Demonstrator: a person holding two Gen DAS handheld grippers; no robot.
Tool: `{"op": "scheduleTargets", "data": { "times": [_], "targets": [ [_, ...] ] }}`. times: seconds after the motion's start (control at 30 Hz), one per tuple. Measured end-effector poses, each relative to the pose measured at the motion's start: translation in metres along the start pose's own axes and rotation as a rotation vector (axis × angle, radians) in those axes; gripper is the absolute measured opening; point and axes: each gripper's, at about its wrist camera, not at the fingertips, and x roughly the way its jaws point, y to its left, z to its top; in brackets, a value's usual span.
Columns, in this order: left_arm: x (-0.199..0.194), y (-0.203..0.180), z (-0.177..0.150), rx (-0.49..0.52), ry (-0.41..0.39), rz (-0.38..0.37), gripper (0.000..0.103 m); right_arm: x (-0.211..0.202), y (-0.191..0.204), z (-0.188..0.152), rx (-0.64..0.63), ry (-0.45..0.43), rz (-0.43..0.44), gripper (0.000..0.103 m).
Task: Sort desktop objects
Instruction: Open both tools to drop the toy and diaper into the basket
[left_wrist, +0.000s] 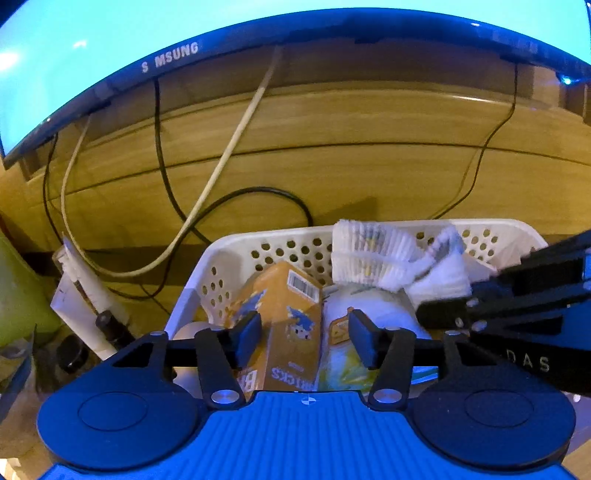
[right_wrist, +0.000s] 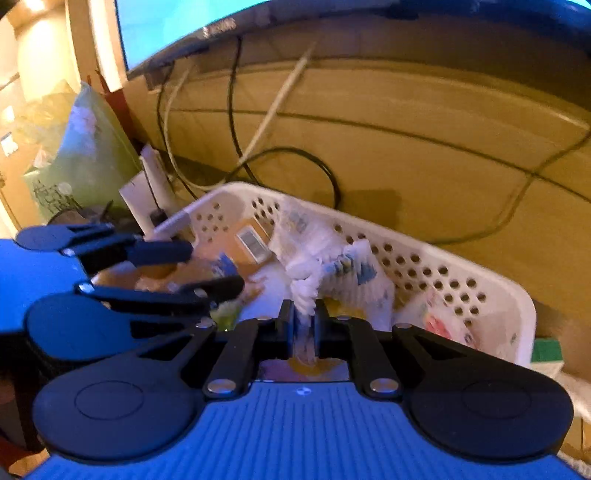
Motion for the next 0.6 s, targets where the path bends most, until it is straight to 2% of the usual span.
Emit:
{"op": "scheduleTargets", "data": {
  "times": [0.07, 0.13, 0.2, 0.3, 0.6],
  "targets": [
    [0.0, -0.002, 0.0, 0.007, 0.0, 0.012, 0.076, -0.003, -0.003, -0.002, 0.005, 0.01, -0.009, 0.015],
    [-0.002, -0.002, 0.0, 0.001, -0.011, 0.033, 0.084, -0.008, -0.005, -0.004, 0.02, 0.01, -0.036, 0.024],
    [-0.005, 0.001, 0.003, -0.02, -0.013, 0.035, 0.087, -0.014, -0.008, -0.006, 0.037, 0.008, -0.05, 0.053],
    [-0.012, 0.003, 0.005, -0.051, -0.02, 0.026, 0.093, -0.027, -0.01, -0.011, 0.045, -0.012, -0.081, 0.068],
    [-0.036, -0.012, -0.001, -0.056, -0.059, 0.023, 0.098, -0.055, -0.018, -0.026, 0.076, -0.052, -0.106, 0.069]
  ]
}}
